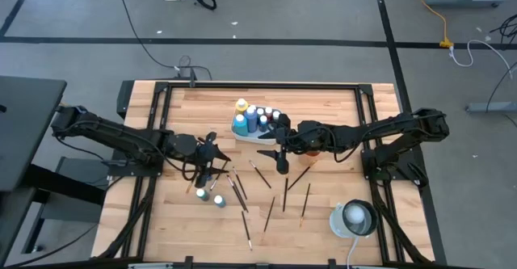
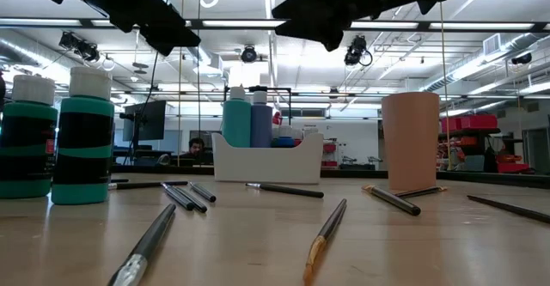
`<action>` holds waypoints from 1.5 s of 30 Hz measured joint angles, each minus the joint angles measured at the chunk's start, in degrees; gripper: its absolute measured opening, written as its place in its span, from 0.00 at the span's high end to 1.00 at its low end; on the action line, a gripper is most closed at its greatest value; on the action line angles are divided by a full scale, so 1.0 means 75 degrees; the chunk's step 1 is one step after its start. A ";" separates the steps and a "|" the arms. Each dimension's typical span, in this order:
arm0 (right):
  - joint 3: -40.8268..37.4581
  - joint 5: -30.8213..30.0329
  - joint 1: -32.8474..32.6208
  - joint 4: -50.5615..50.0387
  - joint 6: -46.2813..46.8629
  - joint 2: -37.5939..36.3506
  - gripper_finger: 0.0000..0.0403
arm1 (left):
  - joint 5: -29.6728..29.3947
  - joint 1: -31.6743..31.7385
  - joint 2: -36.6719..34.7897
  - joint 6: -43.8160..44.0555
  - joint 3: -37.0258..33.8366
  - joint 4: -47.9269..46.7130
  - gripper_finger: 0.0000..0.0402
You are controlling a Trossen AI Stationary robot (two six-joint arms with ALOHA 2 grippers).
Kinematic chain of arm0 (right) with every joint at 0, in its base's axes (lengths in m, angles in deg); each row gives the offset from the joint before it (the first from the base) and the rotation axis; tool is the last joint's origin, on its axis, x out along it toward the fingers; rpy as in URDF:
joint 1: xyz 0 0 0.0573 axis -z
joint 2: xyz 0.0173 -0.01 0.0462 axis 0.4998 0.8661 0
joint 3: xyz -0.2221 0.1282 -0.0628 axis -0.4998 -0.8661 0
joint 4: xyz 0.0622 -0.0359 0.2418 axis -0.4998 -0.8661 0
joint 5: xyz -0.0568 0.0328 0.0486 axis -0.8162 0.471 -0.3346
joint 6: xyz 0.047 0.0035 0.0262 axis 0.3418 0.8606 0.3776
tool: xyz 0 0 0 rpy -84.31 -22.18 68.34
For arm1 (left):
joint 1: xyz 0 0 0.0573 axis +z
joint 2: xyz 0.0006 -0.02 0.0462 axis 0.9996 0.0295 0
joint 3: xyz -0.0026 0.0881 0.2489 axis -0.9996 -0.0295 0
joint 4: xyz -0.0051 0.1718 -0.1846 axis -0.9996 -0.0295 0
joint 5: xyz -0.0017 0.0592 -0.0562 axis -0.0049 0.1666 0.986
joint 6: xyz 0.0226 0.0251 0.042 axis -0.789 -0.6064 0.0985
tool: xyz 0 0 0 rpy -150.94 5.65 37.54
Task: Pick & Place Paint Supplies
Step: Put the small light blue paint bottle into the bin
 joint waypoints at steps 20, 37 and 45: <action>0.0005 -0.0003 -0.0217 -0.0151 0.0133 0.0507 0.42 | -0.1023 -0.0793 -0.0009 0.2424 -0.0002 -0.3611 0.49; 0.0005 -0.0012 -0.0220 -0.0184 0.0133 0.0508 0.42 | -0.0813 -0.0914 -0.0009 0.2757 0.0000 -0.4347 0.55; 0.0005 -0.0021 -0.0219 -0.0185 0.0133 0.0508 0.42 | -0.1037 -0.0912 -0.0009 0.2583 0.0000 -0.4065 0.69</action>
